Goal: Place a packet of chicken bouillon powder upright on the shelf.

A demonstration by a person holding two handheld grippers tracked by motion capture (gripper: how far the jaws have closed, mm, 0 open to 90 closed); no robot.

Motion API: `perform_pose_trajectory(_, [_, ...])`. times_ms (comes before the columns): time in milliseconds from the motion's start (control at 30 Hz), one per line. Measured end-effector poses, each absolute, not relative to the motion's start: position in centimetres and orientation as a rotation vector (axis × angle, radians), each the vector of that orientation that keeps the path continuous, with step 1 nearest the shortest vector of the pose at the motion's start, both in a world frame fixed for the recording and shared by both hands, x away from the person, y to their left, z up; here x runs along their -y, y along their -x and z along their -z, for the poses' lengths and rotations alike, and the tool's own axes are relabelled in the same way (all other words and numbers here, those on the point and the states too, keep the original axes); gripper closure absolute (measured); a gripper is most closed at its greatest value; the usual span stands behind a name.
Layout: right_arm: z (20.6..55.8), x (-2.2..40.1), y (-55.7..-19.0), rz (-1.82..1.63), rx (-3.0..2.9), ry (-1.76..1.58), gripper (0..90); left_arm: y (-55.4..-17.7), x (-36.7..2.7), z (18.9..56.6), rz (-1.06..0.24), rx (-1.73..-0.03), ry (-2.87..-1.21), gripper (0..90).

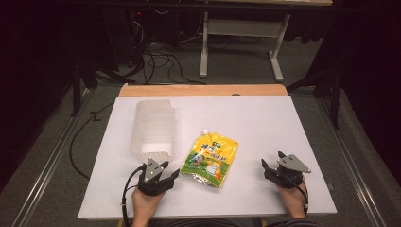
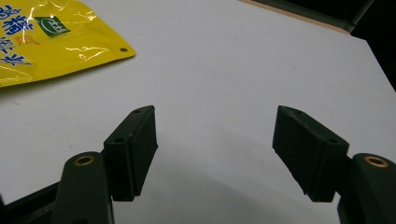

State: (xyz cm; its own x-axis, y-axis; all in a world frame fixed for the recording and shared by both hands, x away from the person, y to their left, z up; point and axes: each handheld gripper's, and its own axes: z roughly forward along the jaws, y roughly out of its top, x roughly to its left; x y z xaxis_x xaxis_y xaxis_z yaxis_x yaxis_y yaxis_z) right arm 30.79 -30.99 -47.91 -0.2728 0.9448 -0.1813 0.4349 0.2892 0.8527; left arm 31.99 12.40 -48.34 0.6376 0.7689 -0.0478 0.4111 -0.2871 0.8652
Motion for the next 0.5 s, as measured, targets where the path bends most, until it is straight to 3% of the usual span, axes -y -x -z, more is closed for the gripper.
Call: perform_pose_trajectory(500, [47.94,30.94,-30.72,-0.912,-1.841,-1.228,30.0,-32.05,-12.39,48.36,-0.476,-0.941,-1.913,43.2])
